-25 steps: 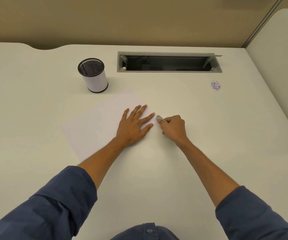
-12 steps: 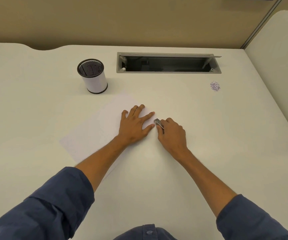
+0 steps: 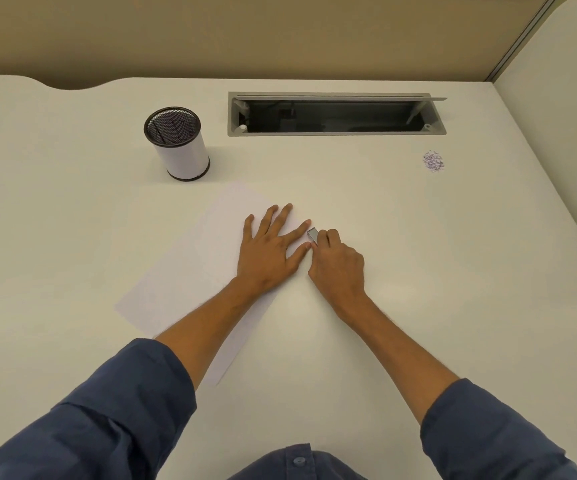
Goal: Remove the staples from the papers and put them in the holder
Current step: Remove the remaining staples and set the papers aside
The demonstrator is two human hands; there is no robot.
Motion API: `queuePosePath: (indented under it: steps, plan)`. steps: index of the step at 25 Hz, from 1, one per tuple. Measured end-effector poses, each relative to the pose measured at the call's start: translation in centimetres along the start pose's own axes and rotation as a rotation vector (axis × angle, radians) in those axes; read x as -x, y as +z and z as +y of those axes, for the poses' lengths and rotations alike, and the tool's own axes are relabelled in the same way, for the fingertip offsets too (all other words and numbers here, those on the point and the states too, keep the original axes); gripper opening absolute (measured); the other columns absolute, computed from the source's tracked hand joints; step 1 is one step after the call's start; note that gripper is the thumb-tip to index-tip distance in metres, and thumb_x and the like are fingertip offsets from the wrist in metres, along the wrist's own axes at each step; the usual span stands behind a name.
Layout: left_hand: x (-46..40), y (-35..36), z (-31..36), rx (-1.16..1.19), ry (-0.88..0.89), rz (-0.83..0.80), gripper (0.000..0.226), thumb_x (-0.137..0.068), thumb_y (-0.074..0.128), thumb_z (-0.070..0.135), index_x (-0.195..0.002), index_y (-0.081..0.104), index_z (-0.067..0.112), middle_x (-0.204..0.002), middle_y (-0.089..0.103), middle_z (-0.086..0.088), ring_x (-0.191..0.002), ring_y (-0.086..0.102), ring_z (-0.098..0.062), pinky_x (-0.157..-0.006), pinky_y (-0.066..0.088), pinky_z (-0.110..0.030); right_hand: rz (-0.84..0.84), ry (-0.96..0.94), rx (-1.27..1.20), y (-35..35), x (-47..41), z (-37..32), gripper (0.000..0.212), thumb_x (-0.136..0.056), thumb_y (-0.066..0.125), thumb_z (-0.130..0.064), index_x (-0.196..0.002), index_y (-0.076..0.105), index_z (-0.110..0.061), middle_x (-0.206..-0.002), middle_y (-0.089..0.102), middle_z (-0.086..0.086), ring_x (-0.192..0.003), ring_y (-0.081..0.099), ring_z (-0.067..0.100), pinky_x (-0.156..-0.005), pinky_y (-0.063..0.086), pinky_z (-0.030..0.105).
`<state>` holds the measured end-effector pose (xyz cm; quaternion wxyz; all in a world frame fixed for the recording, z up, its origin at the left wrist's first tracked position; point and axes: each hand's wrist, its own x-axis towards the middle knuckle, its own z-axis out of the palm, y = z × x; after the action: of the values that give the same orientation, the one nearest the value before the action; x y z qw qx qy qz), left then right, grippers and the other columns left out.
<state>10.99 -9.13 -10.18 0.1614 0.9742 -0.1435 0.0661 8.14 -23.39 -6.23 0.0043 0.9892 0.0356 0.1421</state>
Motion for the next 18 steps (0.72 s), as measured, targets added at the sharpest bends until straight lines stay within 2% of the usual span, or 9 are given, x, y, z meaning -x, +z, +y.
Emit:
queuePosePath:
  steps: [3, 7, 9, 11, 13, 16, 18]
  plan:
    - [0.0, 0.0, 0.2, 0.004, -0.009, 0.001, 0.052, -0.095, 0.024, 0.06, -0.141, 0.044, 0.045, -0.16, 0.026, 0.004, -0.148, 0.019, -0.021, -0.117, 0.01, -0.054, 0.004, -0.007, -0.013, 0.1, -0.2, 0.2, 0.022, -0.065, 0.084, -0.017, -0.075, 0.065, -0.01, -0.063, 0.055, 0.0, -0.031, 0.042, 0.014, -0.041, 0.007, 0.017]
    - [0.0, 0.1, 0.3, -0.007, -0.023, 0.016, 0.051, -0.095, 0.025, 0.06, -0.14, 0.046, 0.045, -0.159, 0.028, 0.004, -0.147, 0.021, -0.021, -0.116, 0.012, -0.054, -0.011, 0.032, -0.096, 0.1, -0.4, 0.1, 0.018, -0.072, 0.079, -0.016, -0.079, 0.066, -0.006, -0.069, 0.059, 0.004, -0.034, 0.046, 0.022, -0.043, 0.018, 0.019]
    - [0.0, 0.1, 0.3, -0.006, -0.022, 0.033, 0.051, -0.095, 0.026, 0.06, -0.139, 0.047, 0.045, -0.158, 0.03, 0.004, -0.147, 0.023, -0.021, -0.116, 0.013, -0.054, -0.079, 0.077, -0.199, 0.1, -0.6, 0.4, 0.014, -0.087, 0.063, -0.019, -0.091, 0.066, -0.005, -0.082, 0.062, 0.008, -0.049, 0.054, 0.031, -0.049, 0.027, 0.026]
    - [0.1, 0.0, 0.3, 0.003, -0.031, 0.038, 0.051, -0.094, 0.027, 0.061, -0.139, 0.047, 0.045, -0.158, 0.03, 0.004, -0.146, 0.024, -0.021, -0.116, 0.012, -0.055, -0.18, 0.147, -0.291, 0.2, -1.1, 0.7, 0.022, -0.095, 0.048, -0.025, -0.098, 0.064, -0.009, -0.091, 0.062, 0.008, -0.069, 0.057, 0.034, -0.06, 0.032, 0.03]
    - [0.1, 0.0, 0.4, 0.002, -0.047, 0.039, 0.052, -0.094, 0.027, 0.062, -0.139, 0.046, 0.045, -0.158, 0.03, 0.005, -0.147, 0.023, -0.021, -0.116, 0.011, -0.056, -0.227, 0.173, -0.332, 0.2, -1.7, 1.0, 0.024, -0.094, 0.046, -0.03, -0.088, 0.061, -0.012, -0.087, 0.06, 0.006, -0.077, 0.056, 0.032, -0.064, 0.035, 0.032]
    - [0.2, 0.1, 0.5, -0.005, -0.052, 0.062, 0.051, -0.094, 0.031, 0.061, -0.139, 0.048, 0.044, -0.157, 0.032, 0.006, -0.146, 0.025, -0.021, -0.116, 0.011, -0.056, -0.297, 0.247, -0.485, 0.0, -2.4, 1.9, 0.033, -0.09, 0.052, -0.032, -0.067, 0.052, -0.009, -0.064, 0.052, 0.003, -0.065, 0.049, 0.029, -0.058, 0.036, 0.032]
    - [0.2, 0.1, 0.4, -0.01, -0.053, 0.061, 0.051, -0.094, 0.031, 0.061, -0.14, 0.047, 0.044, -0.157, 0.031, 0.006, -0.146, 0.024, -0.02, -0.116, 0.011, -0.056, -0.315, 0.313, -0.66, 0.0, -2.5, 2.6, 0.035, -0.088, 0.055, -0.035, -0.07, 0.06, -0.005, -0.059, 0.055, 0.008, -0.061, 0.05, 0.03, -0.055, 0.038, 0.036]
